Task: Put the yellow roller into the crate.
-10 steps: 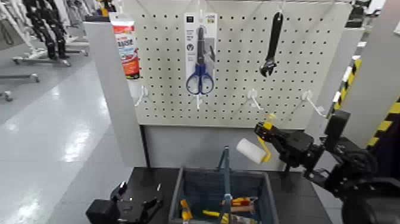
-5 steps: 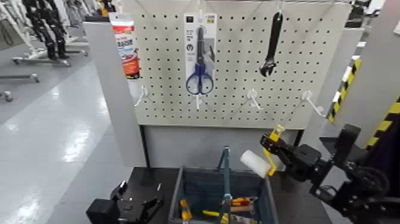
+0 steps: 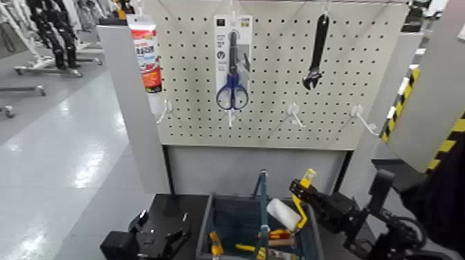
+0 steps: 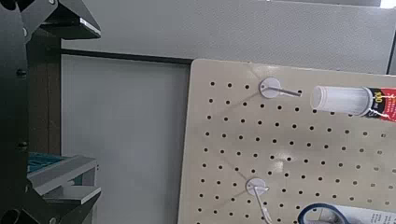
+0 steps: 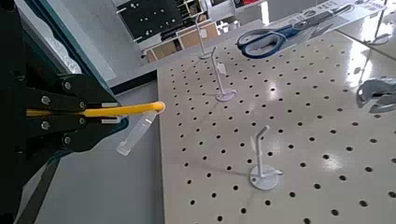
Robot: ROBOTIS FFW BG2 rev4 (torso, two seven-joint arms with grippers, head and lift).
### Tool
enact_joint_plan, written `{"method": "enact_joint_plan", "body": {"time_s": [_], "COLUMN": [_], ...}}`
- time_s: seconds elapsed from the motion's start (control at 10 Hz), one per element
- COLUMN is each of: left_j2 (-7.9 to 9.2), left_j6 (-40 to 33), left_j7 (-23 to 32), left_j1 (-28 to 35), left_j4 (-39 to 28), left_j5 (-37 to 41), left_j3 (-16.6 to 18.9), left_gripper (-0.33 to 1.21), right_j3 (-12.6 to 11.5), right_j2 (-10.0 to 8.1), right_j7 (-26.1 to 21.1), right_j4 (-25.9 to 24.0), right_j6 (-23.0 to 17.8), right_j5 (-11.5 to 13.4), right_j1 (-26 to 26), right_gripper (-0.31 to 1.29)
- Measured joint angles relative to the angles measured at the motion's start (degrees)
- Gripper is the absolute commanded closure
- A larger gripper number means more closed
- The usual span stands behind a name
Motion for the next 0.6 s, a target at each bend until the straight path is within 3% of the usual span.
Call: {"method": "enact_joint_plan", "body": {"time_s": [0.4,0.5,0.6], "left_j2": [-0.06,-0.09,-0.09], "left_j6": [0.0,0.0,-0.1], "left_j7": [0.0,0.0,0.0], "left_j1": [0.0,0.0,0.0], "left_j4": [0.0,0.0,0.0], "left_j5": [0.1,0.1,0.1], "left_j3": [0.0,0.1,0.1], "left_gripper": [0.13,0.13,0.13], "right_j3": [2.8,3.3,3.5], "right_j2": [0.2,0.21,0.24], "right_j7": [-0.4,-0.5,-0.5], "right_j4": [3.5,4.0,4.4], "right_j6": [2.3,3.0,3.8], "right_j5": [-2.5,-2.7,-2.9], "right_j1": [-0.4,-0.5,-0.5], "right_gripper": [1.24,1.11,1.07]}}
